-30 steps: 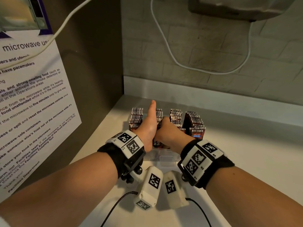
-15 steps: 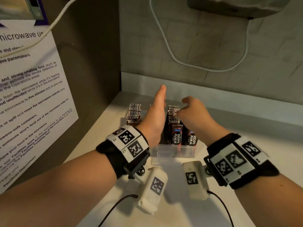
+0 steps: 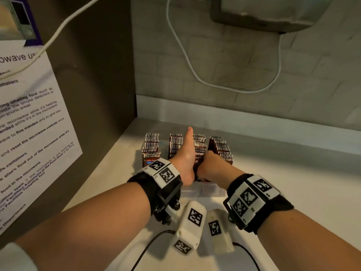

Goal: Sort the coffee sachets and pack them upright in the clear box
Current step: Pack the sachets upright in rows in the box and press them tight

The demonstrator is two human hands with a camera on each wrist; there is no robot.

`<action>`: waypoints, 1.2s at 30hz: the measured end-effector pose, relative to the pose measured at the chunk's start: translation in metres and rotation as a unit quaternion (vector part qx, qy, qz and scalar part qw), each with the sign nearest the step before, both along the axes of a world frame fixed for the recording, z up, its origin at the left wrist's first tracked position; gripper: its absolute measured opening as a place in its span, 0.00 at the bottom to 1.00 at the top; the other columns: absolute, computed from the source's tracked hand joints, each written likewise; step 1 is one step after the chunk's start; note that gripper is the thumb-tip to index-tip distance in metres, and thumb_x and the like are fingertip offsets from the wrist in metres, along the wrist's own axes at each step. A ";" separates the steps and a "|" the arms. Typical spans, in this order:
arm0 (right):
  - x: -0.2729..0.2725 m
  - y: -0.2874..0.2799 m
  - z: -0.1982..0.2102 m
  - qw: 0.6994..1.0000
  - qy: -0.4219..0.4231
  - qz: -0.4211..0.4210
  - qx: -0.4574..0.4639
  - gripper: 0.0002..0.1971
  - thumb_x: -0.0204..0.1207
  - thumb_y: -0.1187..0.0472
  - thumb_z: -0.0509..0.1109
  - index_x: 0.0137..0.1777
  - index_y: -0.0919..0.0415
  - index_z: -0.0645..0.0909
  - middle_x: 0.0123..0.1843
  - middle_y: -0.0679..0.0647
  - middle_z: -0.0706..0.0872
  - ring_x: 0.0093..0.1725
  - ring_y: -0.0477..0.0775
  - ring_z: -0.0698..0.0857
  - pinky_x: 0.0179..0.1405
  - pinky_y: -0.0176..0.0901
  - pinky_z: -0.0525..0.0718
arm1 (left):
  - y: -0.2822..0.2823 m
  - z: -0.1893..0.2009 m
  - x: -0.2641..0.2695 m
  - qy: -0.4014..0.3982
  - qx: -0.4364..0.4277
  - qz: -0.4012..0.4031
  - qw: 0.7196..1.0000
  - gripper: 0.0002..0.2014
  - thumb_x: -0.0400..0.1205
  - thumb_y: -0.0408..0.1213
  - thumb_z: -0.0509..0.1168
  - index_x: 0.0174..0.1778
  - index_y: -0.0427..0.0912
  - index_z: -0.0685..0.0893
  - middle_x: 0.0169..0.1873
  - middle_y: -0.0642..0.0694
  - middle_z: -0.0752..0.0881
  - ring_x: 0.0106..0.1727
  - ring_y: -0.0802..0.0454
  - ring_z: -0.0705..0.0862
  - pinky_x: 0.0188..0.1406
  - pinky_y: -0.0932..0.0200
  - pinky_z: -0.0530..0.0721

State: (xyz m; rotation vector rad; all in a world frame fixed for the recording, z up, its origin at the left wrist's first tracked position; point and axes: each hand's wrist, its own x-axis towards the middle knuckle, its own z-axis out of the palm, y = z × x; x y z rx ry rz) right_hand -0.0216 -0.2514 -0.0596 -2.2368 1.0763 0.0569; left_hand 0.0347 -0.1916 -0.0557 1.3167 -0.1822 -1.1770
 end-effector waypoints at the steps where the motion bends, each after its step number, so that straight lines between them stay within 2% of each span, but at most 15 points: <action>1: -0.001 -0.001 0.000 1.000 0.007 0.004 0.003 0.21 0.76 0.73 0.62 0.69 0.75 0.68 0.45 0.57 0.80 0.50 0.57 0.81 0.38 0.40 0.76 | -0.001 0.001 0.000 -0.002 0.003 -0.002 1.000 0.53 0.71 0.80 0.50 0.85 0.45 0.57 0.80 0.38 0.68 0.77 0.38 0.72 0.76 0.38 0.69; 2: -0.001 -0.002 -0.001 1.000 0.008 0.005 0.006 0.22 0.76 0.74 0.62 0.70 0.75 0.67 0.39 0.54 0.77 0.45 0.54 0.79 0.34 0.38 0.75 | -0.002 0.001 0.000 -0.003 0.004 -0.004 1.000 0.53 0.71 0.80 0.50 0.85 0.45 0.56 0.80 0.38 0.67 0.77 0.38 0.72 0.76 0.37 0.69; 4: -0.001 -0.004 -0.003 1.000 -0.001 0.000 0.008 0.27 0.76 0.74 0.63 0.74 0.75 0.61 0.38 0.52 0.74 0.39 0.50 0.76 0.30 0.37 0.74 | -0.004 0.001 -0.001 -0.001 0.004 -0.005 1.000 0.53 0.73 0.79 0.49 0.85 0.44 0.55 0.81 0.39 0.67 0.77 0.40 0.71 0.77 0.38 0.67; 7: 0.001 -0.008 -0.006 1.000 -0.024 -0.009 0.002 0.27 0.76 0.73 0.63 0.75 0.75 0.59 0.45 0.57 0.78 0.46 0.54 0.76 0.40 0.43 0.76 | -0.008 -0.004 -0.001 -0.010 -0.003 -0.003 1.000 0.51 0.73 0.79 0.48 0.85 0.46 0.54 0.81 0.40 0.66 0.79 0.41 0.69 0.79 0.39 0.66; 9: 0.001 -0.009 -0.009 0.999 -0.025 -0.017 0.010 0.26 0.76 0.73 0.63 0.73 0.74 0.61 0.48 0.59 0.77 0.49 0.56 0.76 0.44 0.44 0.76 | -0.009 -0.006 -0.001 -0.015 -0.001 -0.003 1.000 0.51 0.73 0.79 0.48 0.86 0.48 0.53 0.82 0.40 0.65 0.79 0.41 0.69 0.78 0.38 0.66; 13: 0.002 -0.011 -0.012 0.998 -0.032 -0.028 0.044 0.26 0.74 0.74 0.64 0.72 0.72 0.61 0.51 0.61 0.76 0.50 0.57 0.76 0.40 0.44 0.77 | -0.010 -0.007 -0.002 -0.009 0.002 0.004 1.000 0.49 0.74 0.78 0.47 0.86 0.51 0.51 0.83 0.42 0.62 0.79 0.40 0.68 0.78 0.37 0.67; 16: 0.009 -0.013 -0.016 0.994 -0.052 -0.045 0.083 0.30 0.73 0.74 0.64 0.74 0.71 0.60 0.52 0.64 0.76 0.50 0.60 0.76 0.45 0.48 0.80 | -0.013 -0.007 -0.002 -0.006 -0.001 0.031 0.999 0.48 0.74 0.78 0.48 0.85 0.54 0.53 0.83 0.42 0.63 0.79 0.39 0.69 0.77 0.36 0.68; 19: 0.012 -0.011 -0.018 0.990 -0.077 -0.051 0.110 0.34 0.72 0.72 0.66 0.77 0.68 0.57 0.59 0.66 0.80 0.56 0.65 0.82 0.56 0.59 0.86 | -0.017 -0.010 -0.003 -0.019 0.000 0.041 0.999 0.53 0.67 0.82 0.50 0.85 0.52 0.57 0.82 0.40 0.64 0.79 0.40 0.68 0.78 0.36 0.66; 22: 0.012 -0.012 -0.020 0.985 -0.107 -0.059 0.123 0.35 0.72 0.71 0.69 0.77 0.64 0.56 0.62 0.65 0.80 0.59 0.66 0.83 0.56 0.63 0.86 | -0.020 -0.015 -0.003 -0.030 -0.004 0.050 0.998 0.64 0.51 0.83 0.54 0.84 0.53 0.61 0.81 0.40 0.66 0.79 0.41 0.68 0.78 0.37 0.65; 23: 0.011 -0.012 -0.020 0.984 -0.110 -0.060 0.125 0.35 0.72 0.70 0.69 0.77 0.63 0.56 0.62 0.64 0.80 0.59 0.66 0.83 0.56 0.63 0.86 | -0.021 -0.016 -0.004 -0.036 -0.001 0.054 0.998 0.64 0.49 0.83 0.53 0.83 0.55 0.62 0.81 0.41 0.67 0.79 0.41 0.68 0.78 0.37 0.65; 25: 0.011 -0.012 -0.020 0.984 -0.112 -0.060 0.126 0.35 0.72 0.69 0.70 0.76 0.64 0.56 0.62 0.64 0.80 0.59 0.66 0.83 0.57 0.63 0.85 | -0.020 -0.012 -0.005 -0.048 0.008 0.058 0.997 0.59 0.55 0.83 0.52 0.83 0.56 0.62 0.81 0.41 0.67 0.79 0.42 0.69 0.78 0.37 0.64; 27: 0.010 -0.013 -0.020 0.983 -0.113 -0.058 0.130 0.35 0.73 0.69 0.70 0.77 0.64 0.56 0.62 0.64 0.80 0.60 0.65 0.83 0.57 0.63 0.85 | -0.018 -0.006 -0.008 -0.056 0.018 0.053 0.997 0.51 0.68 0.81 0.49 0.84 0.54 0.60 0.81 0.40 0.66 0.80 0.42 0.67 0.79 0.38 0.64; 29: 0.010 -0.013 -0.020 0.983 -0.112 -0.058 0.132 0.36 0.73 0.68 0.70 0.77 0.64 0.56 0.63 0.63 0.79 0.61 0.65 0.82 0.57 0.62 0.85 | -0.017 -0.003 -0.009 -0.057 0.028 0.049 0.997 0.45 0.76 0.76 0.47 0.84 0.51 0.59 0.82 0.40 0.64 0.80 0.42 0.66 0.80 0.39 0.63; 33: 0.009 -0.013 -0.018 0.982 -0.118 -0.057 0.139 0.38 0.74 0.65 0.71 0.80 0.66 0.54 0.68 0.64 0.77 0.63 0.64 0.81 0.59 0.61 0.85 | -0.017 -0.003 -0.011 -0.070 0.025 0.053 0.996 0.43 0.76 0.76 0.46 0.85 0.58 0.55 0.83 0.42 0.62 0.81 0.42 0.64 0.80 0.37 0.61; 36: 0.006 -0.012 -0.009 0.983 -0.128 -0.043 0.123 0.39 0.74 0.65 0.70 0.81 0.67 0.53 0.70 0.66 0.76 0.64 0.64 0.81 0.58 0.60 0.85 | -0.015 0.002 -0.010 -0.080 0.013 0.061 0.995 0.41 0.79 0.73 0.46 0.86 0.57 0.52 0.84 0.43 0.60 0.82 0.44 0.62 0.81 0.40 0.59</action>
